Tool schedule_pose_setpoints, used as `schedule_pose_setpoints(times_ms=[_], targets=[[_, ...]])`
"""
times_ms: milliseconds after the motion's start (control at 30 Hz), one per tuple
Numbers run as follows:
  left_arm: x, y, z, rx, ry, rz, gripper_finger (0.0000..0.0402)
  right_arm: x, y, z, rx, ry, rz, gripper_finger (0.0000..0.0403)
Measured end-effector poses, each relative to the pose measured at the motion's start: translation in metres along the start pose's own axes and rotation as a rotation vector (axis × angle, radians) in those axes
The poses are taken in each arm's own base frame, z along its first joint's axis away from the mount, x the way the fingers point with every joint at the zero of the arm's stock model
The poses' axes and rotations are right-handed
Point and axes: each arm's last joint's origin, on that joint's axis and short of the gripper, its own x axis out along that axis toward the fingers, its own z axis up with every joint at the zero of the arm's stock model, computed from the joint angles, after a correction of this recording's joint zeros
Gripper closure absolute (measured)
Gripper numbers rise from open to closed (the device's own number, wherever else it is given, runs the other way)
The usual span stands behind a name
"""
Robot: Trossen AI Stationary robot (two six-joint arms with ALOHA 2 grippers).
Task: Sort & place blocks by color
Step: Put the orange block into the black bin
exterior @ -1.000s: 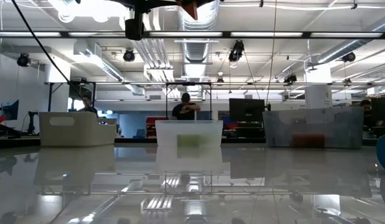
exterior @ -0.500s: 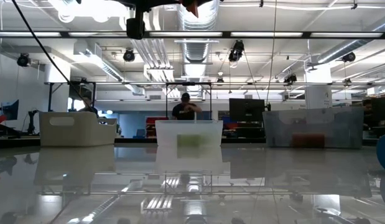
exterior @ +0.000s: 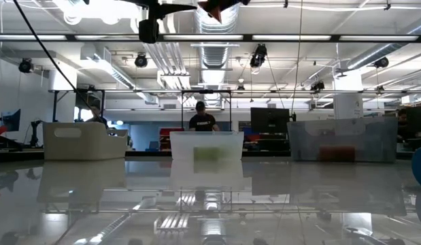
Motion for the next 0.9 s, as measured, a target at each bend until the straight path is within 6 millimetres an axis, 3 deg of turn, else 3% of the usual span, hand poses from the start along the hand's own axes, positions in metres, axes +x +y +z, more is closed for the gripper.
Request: schedule_pose_setpoints(times_ms=[133,233,533,733,900], targets=[[-0.001,-0.001,0.001,0.045,-0.004,-0.004,0.0253,0.003,-0.01,-0.009,0.061,0.093,0.06,0.0282],[-0.001,0.0,0.001,0.06,-0.003,-0.001,0.0234,0.007,-0.025,-0.023,0.131,0.224,0.102,0.0282],[-0.001,0.0,0.002,0.082,-0.008,0.001,0.0231,0.041,-0.074,-0.094,0.214,0.659,0.082,0.0282],[-0.001,0.0,0.002,0.085,-0.009,0.001,0.0231,0.064,-0.082,-0.147,0.197,0.851,0.114,0.0282],[-0.002,0.0,0.003,0.082,-0.011,-0.001,0.0231,0.058,-0.083,-0.182,0.215,0.934,0.118,0.0282]])
